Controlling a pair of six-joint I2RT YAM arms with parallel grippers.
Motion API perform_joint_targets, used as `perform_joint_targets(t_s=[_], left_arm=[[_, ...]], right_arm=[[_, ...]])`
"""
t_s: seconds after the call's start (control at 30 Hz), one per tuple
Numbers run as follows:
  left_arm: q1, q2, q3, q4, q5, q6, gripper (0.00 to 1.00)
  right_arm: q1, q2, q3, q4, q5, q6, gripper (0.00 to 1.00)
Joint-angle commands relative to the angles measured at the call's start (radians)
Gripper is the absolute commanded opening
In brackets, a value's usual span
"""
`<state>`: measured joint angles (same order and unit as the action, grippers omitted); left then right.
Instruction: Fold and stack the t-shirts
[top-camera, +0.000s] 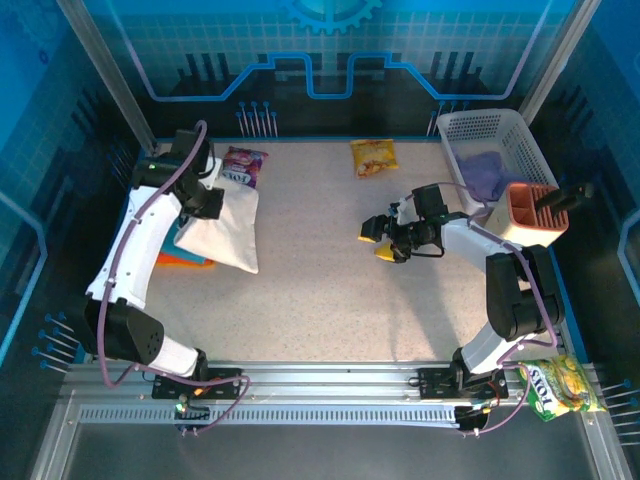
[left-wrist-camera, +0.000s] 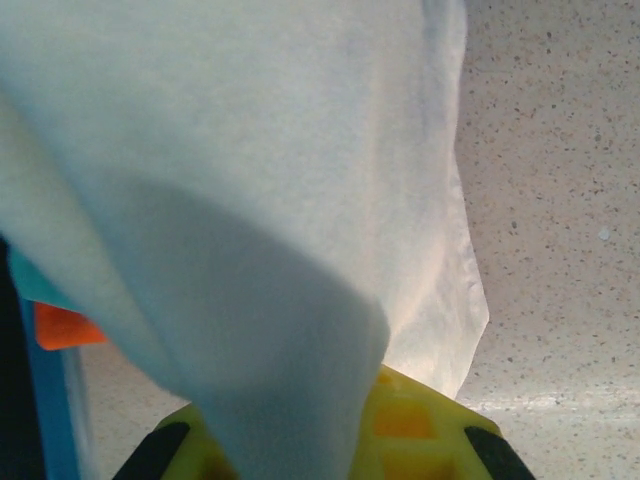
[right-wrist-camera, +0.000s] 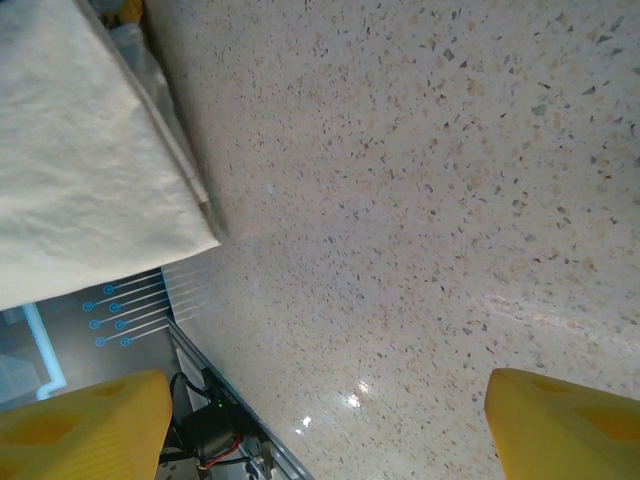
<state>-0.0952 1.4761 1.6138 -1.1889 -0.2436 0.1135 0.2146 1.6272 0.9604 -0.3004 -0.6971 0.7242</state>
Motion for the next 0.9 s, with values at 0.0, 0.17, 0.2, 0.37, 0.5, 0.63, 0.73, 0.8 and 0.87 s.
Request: perform_joint_targets(t_s=[0.0,0.17,0.2,0.37,0.5,0.63,0.73,0.8,0.87], left_arm=[[0.015,0.015,0.091,-0.042,-0.053,0.068,0.00],[0.015,0.031,0.152,-0.087,-0.105,0.110,0.00],[0.016,0.034,0.159,-0.093,-0.115,0.116,0.00],[0.016,0.033,0.165,-0.094,-0.146,0.138,0.00],[0.021,0.030,0.148,-0.072,-0.180,0.157,0.00],[0.029,0.039,0.132,-0.057,-0.216,0.164,0.00],[0.041,0.034,0.107,-0.030,-0.224,0.175,0.00],[0.051,0.039,0.097,-0.023,-0.227,0.177,0.00],[0.062,0.047,0.093,-0.019,-0.229,0.177,0.00]], right_arm=[[-0.007,-0.008,0.040,-0.041,-0.023,-0.013,0.82],[-0.003,-0.012,0.049,-0.064,-0.018,-0.019,0.82],[-0.002,-0.012,0.049,-0.066,-0.017,-0.019,0.82],[0.006,-0.014,0.057,-0.078,-0.016,-0.017,0.82],[0.015,-0.018,0.067,-0.091,-0.013,-0.023,0.82],[0.020,-0.017,0.064,-0.094,-0.014,-0.028,0.82],[0.019,-0.001,0.062,-0.082,-0.028,-0.026,0.82],[0.019,0.016,0.075,-0.083,-0.041,-0.034,0.82],[0.020,0.034,0.093,-0.099,-0.046,-0.049,0.82]])
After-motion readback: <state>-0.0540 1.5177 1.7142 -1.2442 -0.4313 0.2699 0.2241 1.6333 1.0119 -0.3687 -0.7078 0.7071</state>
